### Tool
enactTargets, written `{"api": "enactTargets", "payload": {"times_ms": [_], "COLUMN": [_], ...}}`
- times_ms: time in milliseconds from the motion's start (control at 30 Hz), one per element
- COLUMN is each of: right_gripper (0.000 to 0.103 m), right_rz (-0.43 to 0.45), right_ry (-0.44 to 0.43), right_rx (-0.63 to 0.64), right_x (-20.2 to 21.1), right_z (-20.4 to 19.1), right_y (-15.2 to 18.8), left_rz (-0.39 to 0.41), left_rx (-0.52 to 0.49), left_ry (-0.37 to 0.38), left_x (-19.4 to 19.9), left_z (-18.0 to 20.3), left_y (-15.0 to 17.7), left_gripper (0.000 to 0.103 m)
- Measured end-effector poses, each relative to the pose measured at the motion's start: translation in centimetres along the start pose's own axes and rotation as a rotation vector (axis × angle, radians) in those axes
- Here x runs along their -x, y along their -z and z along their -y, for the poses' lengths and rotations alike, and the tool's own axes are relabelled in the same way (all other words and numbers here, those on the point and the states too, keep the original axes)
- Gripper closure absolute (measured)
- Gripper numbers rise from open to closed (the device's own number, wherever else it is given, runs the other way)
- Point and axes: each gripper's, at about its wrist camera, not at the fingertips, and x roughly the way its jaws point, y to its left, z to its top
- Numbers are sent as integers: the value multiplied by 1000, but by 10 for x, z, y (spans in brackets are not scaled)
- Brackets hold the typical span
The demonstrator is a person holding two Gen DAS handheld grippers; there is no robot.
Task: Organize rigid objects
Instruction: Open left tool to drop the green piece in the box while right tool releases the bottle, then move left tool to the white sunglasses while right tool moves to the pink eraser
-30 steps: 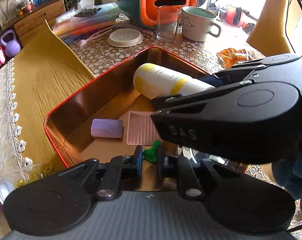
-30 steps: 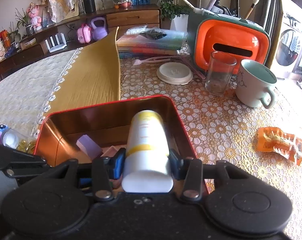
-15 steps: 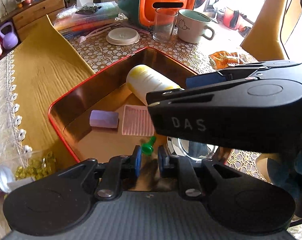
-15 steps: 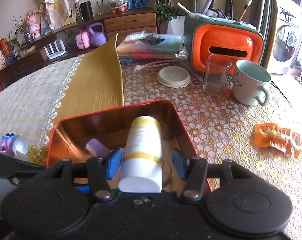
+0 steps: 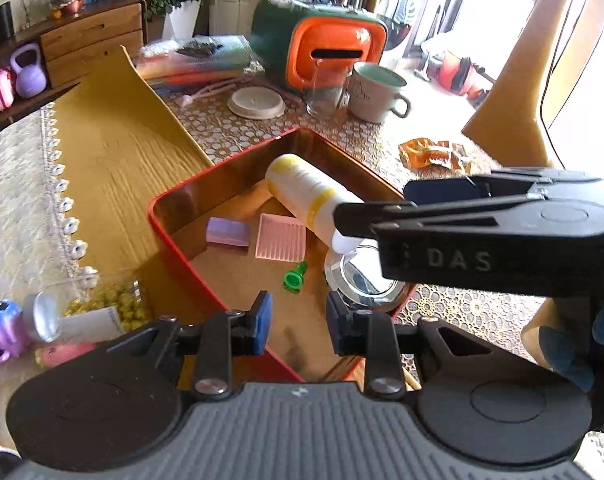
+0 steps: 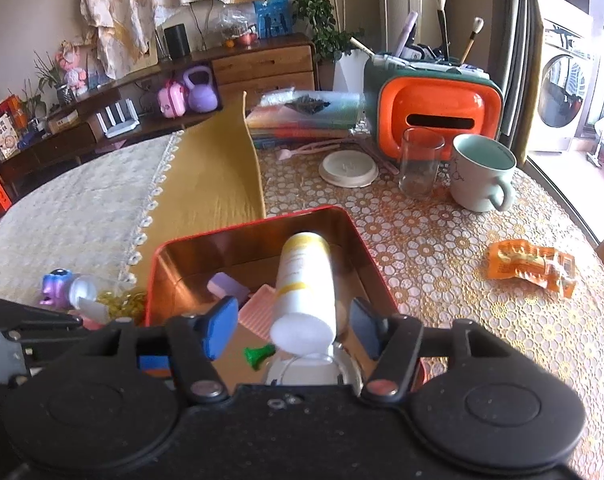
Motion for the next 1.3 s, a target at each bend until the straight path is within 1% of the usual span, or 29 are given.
{"api": "enactTargets", "payload": {"times_ms": [167, 467, 600, 667, 700, 767, 800, 833, 867, 967, 1100, 1200, 1300], "right_gripper": [39, 39, 38, 36, 32, 31, 31, 31, 30, 29, 23, 20, 18], "right_rz": [21, 60, 72, 76, 83, 89, 90, 91, 93, 95, 105, 108, 100], "right_ry": [-25, -68, -116, -142, -151, -175, -187, -196, -205, -230, -262, -273, -288], "right_rx": [-5, 11, 9, 21, 32, 49, 54, 55, 53, 59, 87, 108, 116], "right_x": [19, 53, 67, 73, 76, 82, 84, 85, 86, 88, 90, 90, 87], "right_z": [-9, -43, -57, -65, -70, -80, -85, -90, -94, -105, -120, -129, -137], "right_y": [7, 26, 33, 37, 39, 44, 46, 48, 50, 55, 62, 65, 67], "left_rz": [53, 125, 162, 173, 178, 187, 197, 214, 231, 246, 259, 267, 267], "left_rx": [2, -10, -21, -14, -3, 7, 6, 3, 0, 16, 44, 70, 94], "left_ry": [-18, -56, -101, -115, -117, -122, -129, -152, -171, -180, -213, -229, -253], "left_x": [28, 76, 99, 109, 114, 122, 126, 131, 136, 147, 157, 164, 170], "left_z": [-4, -13, -21, -27, -31, -37, -39, -41, -43, -53, -65, -76, -87], "left_y": [10, 36, 53, 61, 65, 73, 77, 82, 87, 99, 120, 134, 146], "left_gripper": [75, 75, 75, 74, 74, 67, 55, 46, 43, 42, 41, 34, 34]}}
